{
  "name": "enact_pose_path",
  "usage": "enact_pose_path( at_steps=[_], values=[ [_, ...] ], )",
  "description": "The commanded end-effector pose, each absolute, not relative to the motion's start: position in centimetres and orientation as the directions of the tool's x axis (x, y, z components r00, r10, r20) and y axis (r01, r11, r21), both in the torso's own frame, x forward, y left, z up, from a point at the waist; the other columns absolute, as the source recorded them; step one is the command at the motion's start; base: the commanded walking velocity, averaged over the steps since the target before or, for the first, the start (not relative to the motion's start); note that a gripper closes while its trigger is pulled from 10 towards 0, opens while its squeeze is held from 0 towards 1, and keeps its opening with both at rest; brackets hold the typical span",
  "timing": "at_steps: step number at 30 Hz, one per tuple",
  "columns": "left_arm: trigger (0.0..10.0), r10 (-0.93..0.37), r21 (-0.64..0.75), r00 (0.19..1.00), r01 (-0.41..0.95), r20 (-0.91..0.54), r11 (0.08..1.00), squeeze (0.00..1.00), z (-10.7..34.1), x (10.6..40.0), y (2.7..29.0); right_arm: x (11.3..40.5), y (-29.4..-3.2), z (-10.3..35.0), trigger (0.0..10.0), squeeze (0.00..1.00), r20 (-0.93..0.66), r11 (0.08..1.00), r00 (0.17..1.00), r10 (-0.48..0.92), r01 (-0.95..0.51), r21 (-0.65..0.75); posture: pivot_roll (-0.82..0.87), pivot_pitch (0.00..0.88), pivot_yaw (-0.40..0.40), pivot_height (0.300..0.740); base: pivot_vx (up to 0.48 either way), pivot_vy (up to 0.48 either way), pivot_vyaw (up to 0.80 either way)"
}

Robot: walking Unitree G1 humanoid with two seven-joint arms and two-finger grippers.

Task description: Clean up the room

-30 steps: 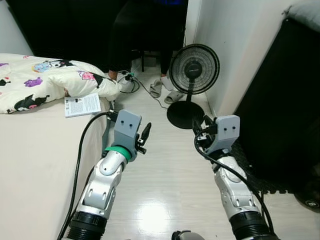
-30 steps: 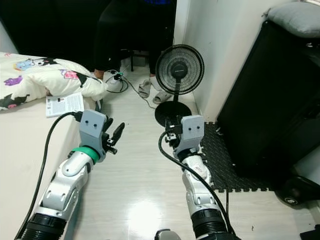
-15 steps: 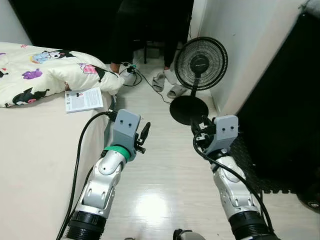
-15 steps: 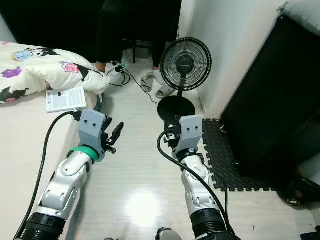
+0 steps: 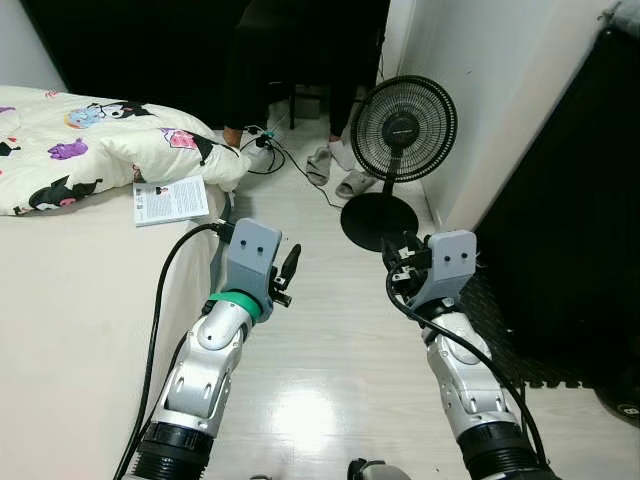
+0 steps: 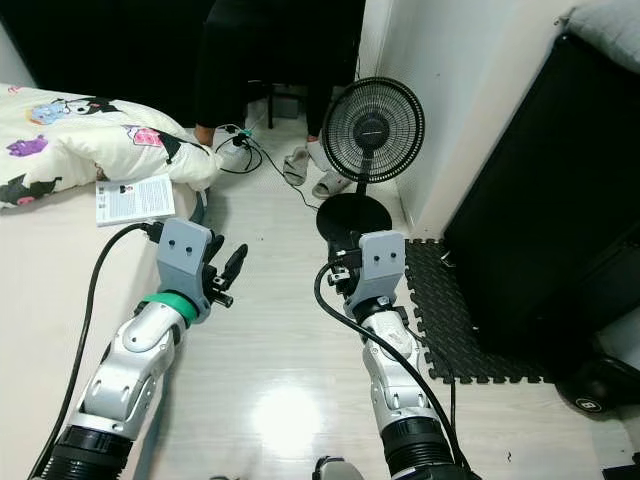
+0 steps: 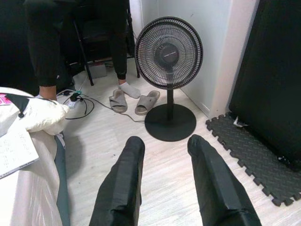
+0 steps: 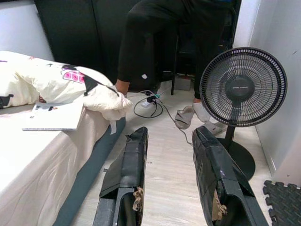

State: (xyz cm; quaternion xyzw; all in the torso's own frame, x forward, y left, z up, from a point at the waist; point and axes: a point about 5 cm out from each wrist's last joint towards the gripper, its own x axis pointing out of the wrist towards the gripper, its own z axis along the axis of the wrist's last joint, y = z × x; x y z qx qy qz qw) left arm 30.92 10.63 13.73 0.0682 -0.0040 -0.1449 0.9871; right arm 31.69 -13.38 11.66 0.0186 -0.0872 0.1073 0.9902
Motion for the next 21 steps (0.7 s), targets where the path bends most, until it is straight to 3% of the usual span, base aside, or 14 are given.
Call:
enact_pose_path(
  at_steps=[1, 21],
  values=[
    [10.0, -0.282, 0.136, 0.959, 0.283, -0.031, 0.949, 0.00, 13.25, 30.67, 10.66, 31.47, -13.52, 11.06, 10.0, 0.00, 0.156, 0.977, 0.966, 0.206, -0.212, 0.019, -0.11, 0.005, 0.059, 0.740, 0.000, 0.000, 0.00],
    [10.0, -0.274, 0.135, 0.961, 0.276, -0.032, 0.952, 0.00, 13.23, 30.66, 10.68, 31.44, -13.49, 11.08, 10.0, 0.00, 0.157, 0.977, 0.966, 0.207, -0.213, 0.022, -0.11, 0.009, 0.057, 0.740, 0.000, 0.000, 0.00]
  ],
)
